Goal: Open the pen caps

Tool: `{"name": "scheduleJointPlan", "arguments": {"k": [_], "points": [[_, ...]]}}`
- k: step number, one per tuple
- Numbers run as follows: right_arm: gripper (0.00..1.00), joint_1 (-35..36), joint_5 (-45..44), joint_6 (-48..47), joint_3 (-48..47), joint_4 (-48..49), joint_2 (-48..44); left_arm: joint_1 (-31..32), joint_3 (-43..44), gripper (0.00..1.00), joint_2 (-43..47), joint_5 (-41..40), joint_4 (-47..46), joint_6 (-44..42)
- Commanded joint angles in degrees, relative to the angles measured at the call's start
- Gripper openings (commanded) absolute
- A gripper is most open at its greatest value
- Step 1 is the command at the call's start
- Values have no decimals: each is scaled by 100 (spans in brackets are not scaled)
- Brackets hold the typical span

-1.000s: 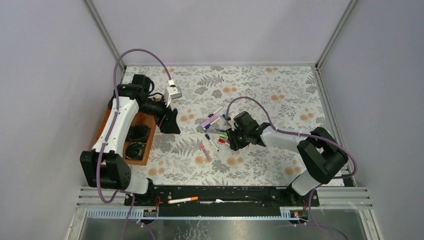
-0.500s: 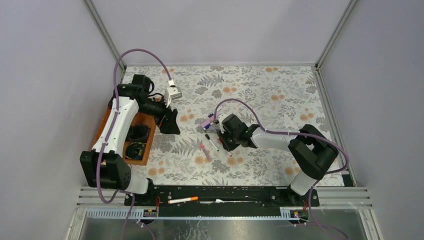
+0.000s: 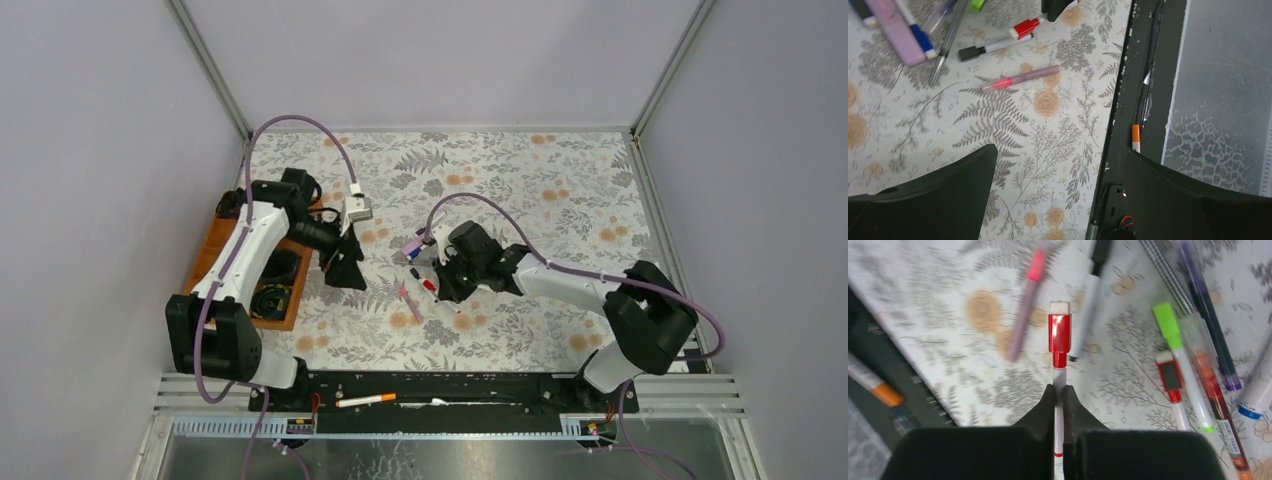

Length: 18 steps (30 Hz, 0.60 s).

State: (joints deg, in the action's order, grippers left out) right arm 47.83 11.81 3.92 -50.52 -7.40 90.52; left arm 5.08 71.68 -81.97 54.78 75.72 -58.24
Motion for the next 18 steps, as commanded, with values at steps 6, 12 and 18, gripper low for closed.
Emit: {"name": "scheduleJointPlan", "arguments": {"k": [6, 12, 18], "points": [[0, -558, 3464, 144, -898, -260, -375, 811, -348, 99, 135, 608, -212, -660], [0, -560, 4203, 115, -1473, -659, -1, 1118, -313, 99, -12, 893, -233, -680], [0, -560, 4244, -88, -2006, -1189, 312, 1328, -341, 95, -62, 840, -562, -541]]}}
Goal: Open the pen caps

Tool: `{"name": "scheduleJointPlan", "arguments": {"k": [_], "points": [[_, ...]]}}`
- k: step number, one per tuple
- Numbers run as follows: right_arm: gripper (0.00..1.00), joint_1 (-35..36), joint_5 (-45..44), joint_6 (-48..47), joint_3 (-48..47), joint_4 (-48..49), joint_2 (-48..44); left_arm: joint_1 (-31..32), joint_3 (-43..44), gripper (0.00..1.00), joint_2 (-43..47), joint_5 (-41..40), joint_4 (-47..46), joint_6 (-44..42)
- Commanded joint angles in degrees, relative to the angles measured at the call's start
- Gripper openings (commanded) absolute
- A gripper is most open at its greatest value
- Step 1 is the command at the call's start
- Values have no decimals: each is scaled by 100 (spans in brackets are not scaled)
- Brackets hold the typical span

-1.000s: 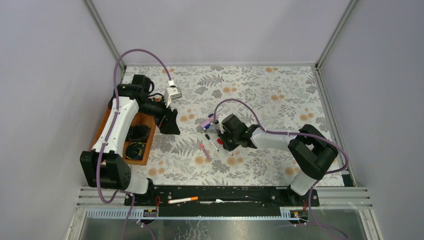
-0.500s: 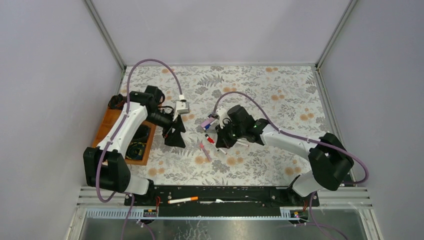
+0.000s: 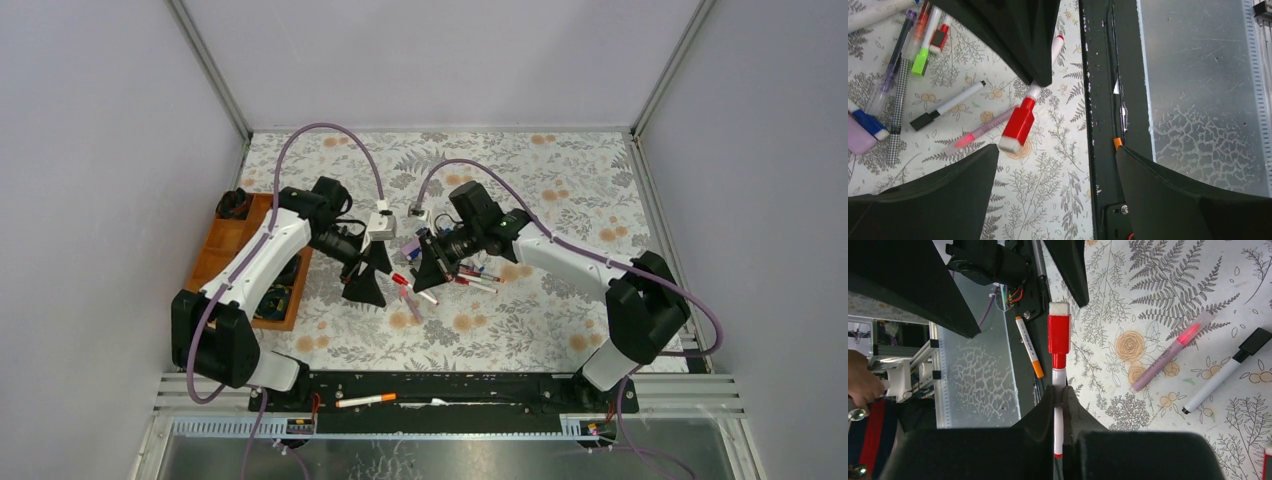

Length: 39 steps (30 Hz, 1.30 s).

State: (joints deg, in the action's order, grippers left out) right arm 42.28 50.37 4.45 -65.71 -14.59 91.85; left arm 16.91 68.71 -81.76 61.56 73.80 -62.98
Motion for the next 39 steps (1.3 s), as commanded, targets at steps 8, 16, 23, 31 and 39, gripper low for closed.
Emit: {"name": "scheduleJointPlan", "arguments": {"k": [8, 16, 23, 31, 39], "points": [[0, -4, 504, -191, -866, -703, 454, 203, 107, 83, -410, 374, -742, 358], [0, -4, 645, -118, -1040, -654, 568, 207, 252, 35, -464, 528, -683, 377], [0, -3, 802, 335, -890, -61, 578, 208, 145, 0, -413, 541, -674, 427], [36, -3, 1366, 2205, -1, 2136, 480, 208, 234, 0, -24, 327, -788, 645], [0, -189, 1251, 2304, 76, 2148, 379, 208, 153, 0, 299, 83, -587, 390]]}}
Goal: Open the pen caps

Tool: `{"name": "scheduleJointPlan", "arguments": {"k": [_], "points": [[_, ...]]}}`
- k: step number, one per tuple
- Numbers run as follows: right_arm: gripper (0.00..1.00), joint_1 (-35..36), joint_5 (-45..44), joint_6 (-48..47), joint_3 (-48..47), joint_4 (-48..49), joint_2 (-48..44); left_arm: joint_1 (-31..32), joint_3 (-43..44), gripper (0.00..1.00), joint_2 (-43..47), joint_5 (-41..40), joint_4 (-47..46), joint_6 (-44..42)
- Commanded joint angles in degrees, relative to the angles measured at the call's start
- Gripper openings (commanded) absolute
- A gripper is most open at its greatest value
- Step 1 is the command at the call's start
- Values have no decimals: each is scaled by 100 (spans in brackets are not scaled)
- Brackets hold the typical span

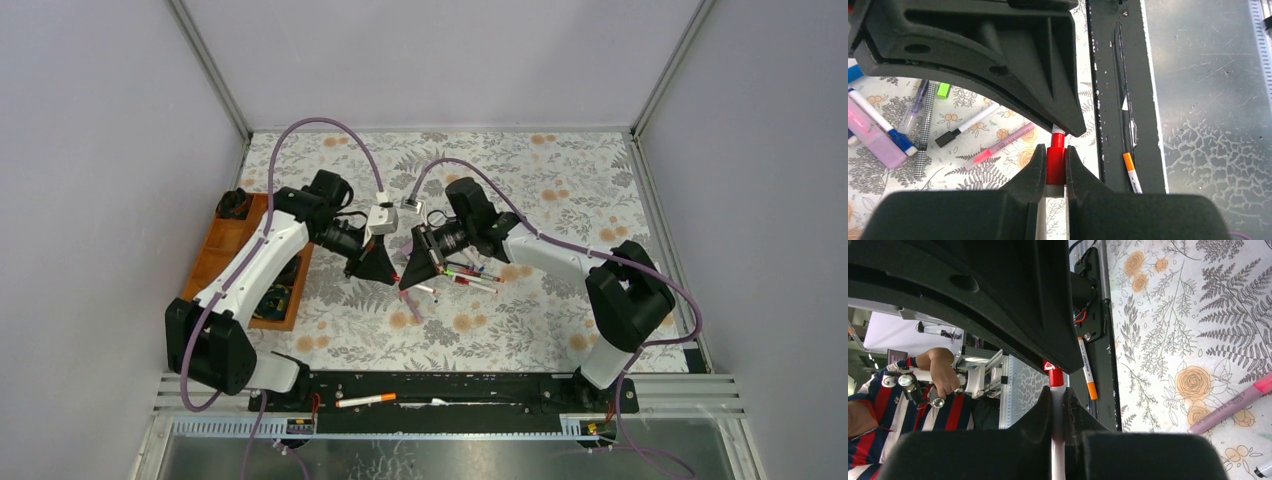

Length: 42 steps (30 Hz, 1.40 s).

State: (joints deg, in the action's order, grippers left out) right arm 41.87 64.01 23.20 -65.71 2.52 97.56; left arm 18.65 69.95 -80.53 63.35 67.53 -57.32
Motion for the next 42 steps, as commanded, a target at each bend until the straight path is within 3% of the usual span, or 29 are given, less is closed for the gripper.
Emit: {"name": "scheduleJointPlan", "arguments": {"k": [1, 6, 11, 16, 19, 24, 27, 30, 34, 38, 42], "points": [[0, -194, -146, 434, 146, 437, -250, 33, 29, 0, 185, -134, 217, -351], [0, -290, -64, 829, 762, 996, -498, 33, 108, 0, 211, -514, 694, -1069], [0, -368, -336, -433, 545, -855, -722, 18, 270, 0, 247, -1255, 674, -1159], [0, -715, -798, -916, 706, -1611, -1124, -133, 346, 0, 274, -1727, 190, -937], [0, -1156, -1926, -1218, 692, -2161, -1393, -235, -52, 0, 316, -2007, -1018, -126], [0, -1991, -6107, -1278, 695, -2652, -1430, -282, -1006, 0, 280, -2892, -3215, 1700], [0, -2450, -7287, -1258, 859, -2335, -1330, -497, -1211, 0, 3, -2990, -3701, 2472], [0, -2544, -7934, -1105, 801, -2009, -938, -747, -1249, 0, -352, -3110, -4047, 2997], [0, -2544, -7978, -996, 628, -1830, -172, -927, -1130, 0, -874, -3423, -4248, 3436], [13, -2548, -7869, -1050, 418, -1805, 316, -934, -1168, 0, -1210, -3730, -4360, 3560], [18, -2567, -8058, -1070, 398, -1606, 536, -934, -1302, 4, -1430, -3846, -4473, 3663]]}}
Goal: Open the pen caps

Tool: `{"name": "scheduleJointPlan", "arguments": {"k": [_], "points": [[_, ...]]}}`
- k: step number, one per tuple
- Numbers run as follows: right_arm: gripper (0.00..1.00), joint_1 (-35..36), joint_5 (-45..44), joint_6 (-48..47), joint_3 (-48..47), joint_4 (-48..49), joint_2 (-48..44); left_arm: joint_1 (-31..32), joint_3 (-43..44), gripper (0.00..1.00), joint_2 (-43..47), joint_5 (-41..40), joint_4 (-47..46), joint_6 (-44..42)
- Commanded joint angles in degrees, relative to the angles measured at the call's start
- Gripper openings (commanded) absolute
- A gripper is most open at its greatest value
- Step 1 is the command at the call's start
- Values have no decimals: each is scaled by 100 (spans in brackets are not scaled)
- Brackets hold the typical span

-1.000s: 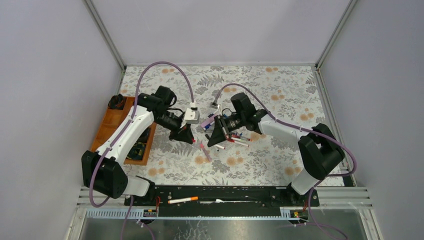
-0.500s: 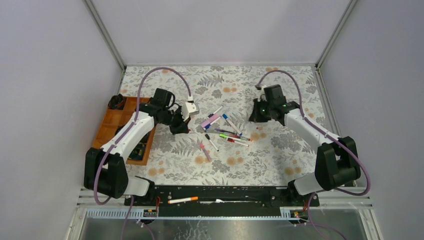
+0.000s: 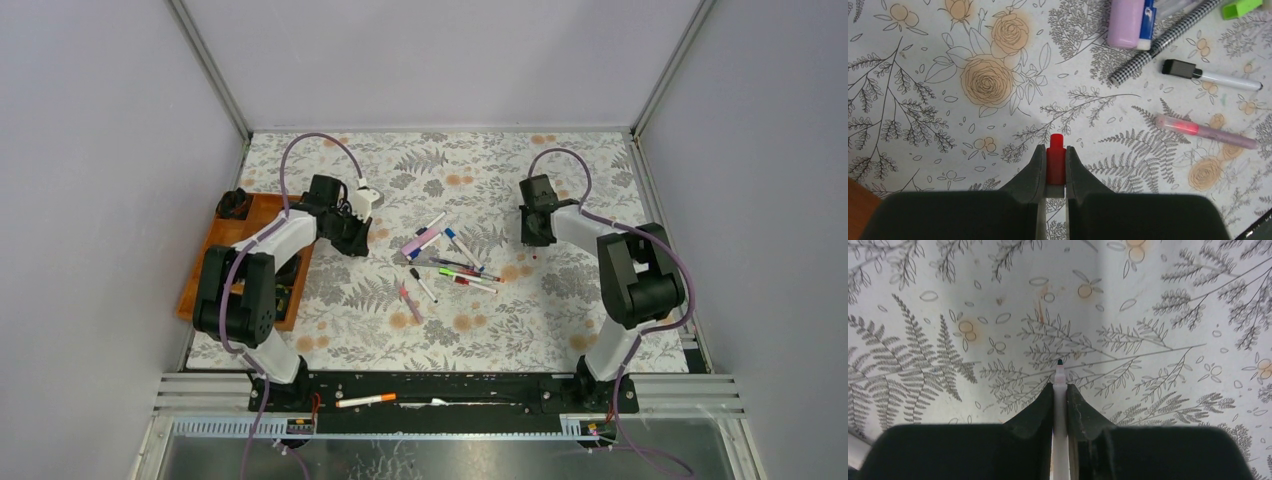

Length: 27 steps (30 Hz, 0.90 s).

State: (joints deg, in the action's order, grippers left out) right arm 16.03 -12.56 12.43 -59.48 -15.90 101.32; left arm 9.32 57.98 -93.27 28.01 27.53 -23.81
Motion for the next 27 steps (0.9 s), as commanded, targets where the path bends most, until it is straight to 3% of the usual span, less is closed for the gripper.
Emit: {"name": "scheduleJointPlan", "arguments": {"k": [1, 5, 8, 12, 17, 23, 27], "points": [[19, 8, -406, 6, -247, 274, 220, -3, -117, 6, -198, -343, -479, 312], [24, -25, -396, -62, -357, 309, 418, -3, -111, 10, -332, -355, -522, 318], [33, -83, -300, -126, -348, 348, 503, -1, -141, 15, -387, -279, -591, 349], [45, -113, -153, -90, -269, 361, 384, -1, -136, 28, -408, -279, -567, 328], [47, -118, -35, -48, -239, 299, 81, -2, -138, 40, -278, -193, -499, 316], [47, -106, 317, -59, -230, 261, -520, -1, -97, 43, -229, -207, -375, 280], [53, 75, 551, -162, -72, 188, -1095, -31, 67, 47, -42, -129, -147, 283]]}}
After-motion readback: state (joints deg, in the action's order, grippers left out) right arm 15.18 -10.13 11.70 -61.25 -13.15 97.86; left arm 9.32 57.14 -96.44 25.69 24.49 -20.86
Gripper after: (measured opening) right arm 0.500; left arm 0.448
